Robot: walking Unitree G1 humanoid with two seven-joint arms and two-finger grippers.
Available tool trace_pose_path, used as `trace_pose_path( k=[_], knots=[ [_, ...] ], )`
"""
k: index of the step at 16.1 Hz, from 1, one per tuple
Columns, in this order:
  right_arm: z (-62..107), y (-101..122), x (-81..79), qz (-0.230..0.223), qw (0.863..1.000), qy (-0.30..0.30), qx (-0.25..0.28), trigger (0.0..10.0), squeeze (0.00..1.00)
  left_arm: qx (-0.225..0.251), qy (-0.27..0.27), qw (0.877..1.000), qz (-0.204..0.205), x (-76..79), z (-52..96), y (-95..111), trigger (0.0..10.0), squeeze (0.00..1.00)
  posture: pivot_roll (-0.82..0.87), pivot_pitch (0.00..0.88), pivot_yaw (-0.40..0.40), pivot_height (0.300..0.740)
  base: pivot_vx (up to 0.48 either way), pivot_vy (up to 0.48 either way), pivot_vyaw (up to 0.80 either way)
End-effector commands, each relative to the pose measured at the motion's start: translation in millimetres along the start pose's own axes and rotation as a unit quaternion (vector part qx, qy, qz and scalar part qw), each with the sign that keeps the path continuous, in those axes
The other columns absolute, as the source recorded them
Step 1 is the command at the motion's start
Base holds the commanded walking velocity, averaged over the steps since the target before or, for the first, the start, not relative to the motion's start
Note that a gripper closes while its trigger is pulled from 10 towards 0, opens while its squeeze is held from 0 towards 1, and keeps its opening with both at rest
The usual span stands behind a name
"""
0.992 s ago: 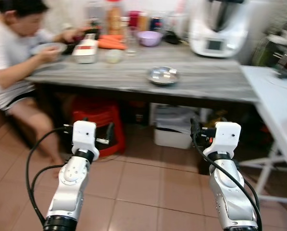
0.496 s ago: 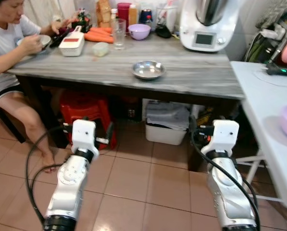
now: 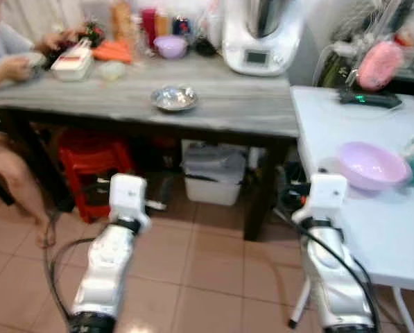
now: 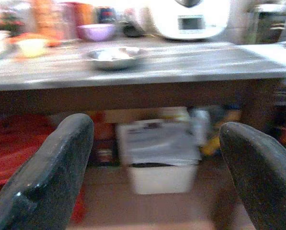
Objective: Setting the table
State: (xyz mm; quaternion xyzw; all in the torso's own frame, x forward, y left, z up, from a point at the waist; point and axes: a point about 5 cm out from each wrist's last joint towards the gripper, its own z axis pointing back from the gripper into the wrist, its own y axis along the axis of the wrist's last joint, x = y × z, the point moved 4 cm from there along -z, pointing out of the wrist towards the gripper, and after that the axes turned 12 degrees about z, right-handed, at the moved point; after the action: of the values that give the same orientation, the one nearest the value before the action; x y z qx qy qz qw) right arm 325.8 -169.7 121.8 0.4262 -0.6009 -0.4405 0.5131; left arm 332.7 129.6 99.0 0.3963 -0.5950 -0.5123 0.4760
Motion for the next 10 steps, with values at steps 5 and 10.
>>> trace_pose_path(
  k=[5,10],
  knots=[
    [-4.4,6.4,-4.9,-0.003,1.000,0.006,0.010,10.0,0.00,0.005,0.001,1.000,-0.006,-6.1,-1.1,6.1,10.0,0.00,0.00,0.000,-0.016,0.740,0.000,-0.389,0.00],
    [-2.9,8.6,0.6,0.003,1.000,0.005,0.014,10.0,0.00,0.007,-0.006,1.000,-0.002,0.4,-1.9,4.4,10.0,0.00,-0.02,0.000,-0.026,0.740,0.000,0.000,0.00]
  ],
)
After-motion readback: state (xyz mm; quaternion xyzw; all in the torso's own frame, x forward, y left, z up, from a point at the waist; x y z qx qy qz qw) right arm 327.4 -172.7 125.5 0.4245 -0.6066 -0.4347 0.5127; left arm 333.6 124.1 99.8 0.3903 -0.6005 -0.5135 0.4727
